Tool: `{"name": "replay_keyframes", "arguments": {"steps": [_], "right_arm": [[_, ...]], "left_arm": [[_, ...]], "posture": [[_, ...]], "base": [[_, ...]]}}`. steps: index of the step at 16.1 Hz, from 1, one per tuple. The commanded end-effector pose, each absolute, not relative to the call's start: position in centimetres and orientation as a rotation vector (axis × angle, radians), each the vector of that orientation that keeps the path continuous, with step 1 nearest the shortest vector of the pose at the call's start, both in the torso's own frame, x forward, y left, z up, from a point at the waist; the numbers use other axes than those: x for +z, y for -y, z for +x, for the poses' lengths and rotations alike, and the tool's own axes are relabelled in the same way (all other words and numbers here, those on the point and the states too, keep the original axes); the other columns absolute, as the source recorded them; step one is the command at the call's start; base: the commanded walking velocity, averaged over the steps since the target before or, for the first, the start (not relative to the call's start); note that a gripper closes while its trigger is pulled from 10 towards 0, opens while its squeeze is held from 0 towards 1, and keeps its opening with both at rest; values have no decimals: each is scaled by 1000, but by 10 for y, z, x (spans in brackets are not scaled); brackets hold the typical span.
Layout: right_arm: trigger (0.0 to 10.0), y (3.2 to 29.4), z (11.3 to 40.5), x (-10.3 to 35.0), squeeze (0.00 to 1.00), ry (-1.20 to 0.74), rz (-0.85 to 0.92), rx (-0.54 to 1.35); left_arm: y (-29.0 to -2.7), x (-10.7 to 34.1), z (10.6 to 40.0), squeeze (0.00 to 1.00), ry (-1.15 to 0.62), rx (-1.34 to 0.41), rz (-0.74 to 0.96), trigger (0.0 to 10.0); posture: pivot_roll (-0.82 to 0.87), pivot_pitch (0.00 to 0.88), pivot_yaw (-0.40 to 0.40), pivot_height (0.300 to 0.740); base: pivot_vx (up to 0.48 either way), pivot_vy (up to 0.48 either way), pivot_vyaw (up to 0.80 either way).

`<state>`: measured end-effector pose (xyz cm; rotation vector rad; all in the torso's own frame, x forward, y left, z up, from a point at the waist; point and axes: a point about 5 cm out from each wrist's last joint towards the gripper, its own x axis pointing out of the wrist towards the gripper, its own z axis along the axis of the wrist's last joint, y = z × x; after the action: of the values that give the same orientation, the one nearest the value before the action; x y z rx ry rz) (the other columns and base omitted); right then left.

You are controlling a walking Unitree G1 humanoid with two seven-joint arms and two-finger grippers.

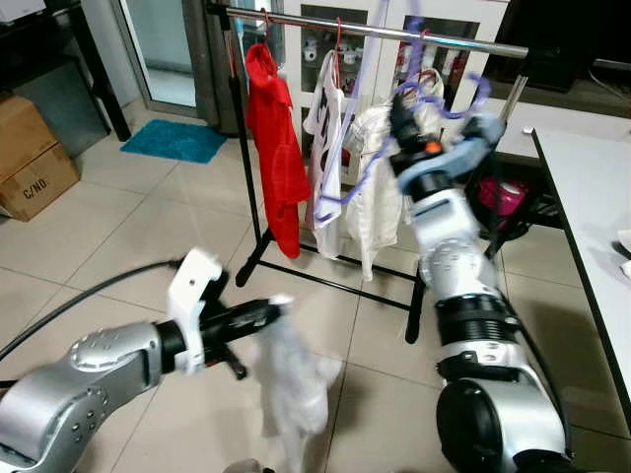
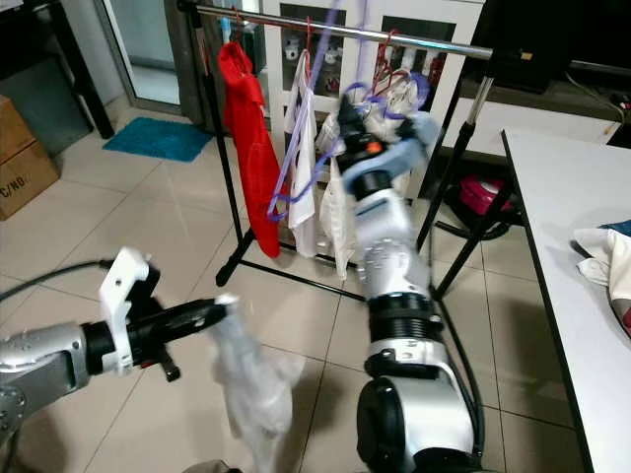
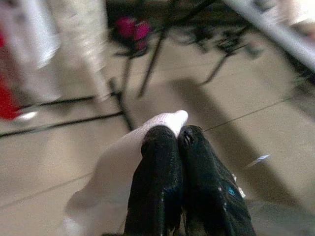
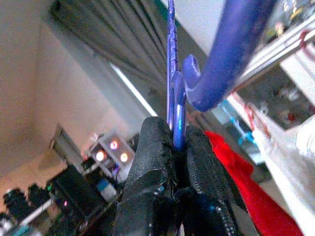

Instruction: Hang hanger

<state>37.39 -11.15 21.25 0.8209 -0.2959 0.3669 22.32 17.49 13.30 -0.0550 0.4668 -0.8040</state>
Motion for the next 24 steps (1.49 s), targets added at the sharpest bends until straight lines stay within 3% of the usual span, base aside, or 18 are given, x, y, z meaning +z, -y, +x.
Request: {"name": "replay_keyframes", "arguments": {"steps": [1, 2, 3, 4, 7, 10, 14, 16, 20, 24], "right_arm": [[10000, 116, 372, 227, 0, 369, 824, 381], [10000, 120, 367, 219, 0, 323, 765, 373], [10000, 118, 359, 202, 0, 240, 580, 377], [10000, 117, 348, 185, 0, 170, 453, 388], [10000, 122, 317, 141, 0, -6, 115, 400], [10000, 132, 306, 133, 0, -2, 26, 284], [10000, 132, 298, 129, 0, -9, 150, 285], [10000, 136, 298, 130, 0, 9, 119, 224], [10000, 133, 299, 129, 0, -5, 200, 226], [10000, 126, 300, 125, 0, -31, 174, 245]], "left_arm": [[-176, 134, 227, 0, -435, -774, -13, 0], [-184, 132, 236, 0, -378, -670, -28, 0], [-188, 132, 241, 0, -317, -594, -60, 667], [-191, 132, 241, 0, -283, -526, -81, 10000], [-191, 122, 233, 0, -249, -414, -39, 10000], [-183, 119, 232, 0, -207, -342, -52, 10000], [-181, 112, 234, 0, -127, -150, -39, 10000], [-186, 116, 241, 0, -69, -68, -11, 10000], [-182, 122, 243, 0, -11, -74, 26, 10000], [-175, 114, 245, 0, -79, -162, 69, 10000]], "posture": [[80, 0, 18, 740], [74, 0, 24, 740], [66, 0, 28, 740], [64, 0, 29, 740], [54, 0, 9, 740], [53, 15, -19, 740], [47, 14, -32, 740], [47, 17, -36, 740], [65, 14, -29, 740], [60, 8, -10, 740]], "base": [[0, 0, 0], [0, 0, 0], [0, 0, 0], [0, 0, 0], [0, 0, 0], [0, 0, -267], [0, 0, -800], [0, 0, -800], [0, 0, -800], [0, 0, -800]]}}
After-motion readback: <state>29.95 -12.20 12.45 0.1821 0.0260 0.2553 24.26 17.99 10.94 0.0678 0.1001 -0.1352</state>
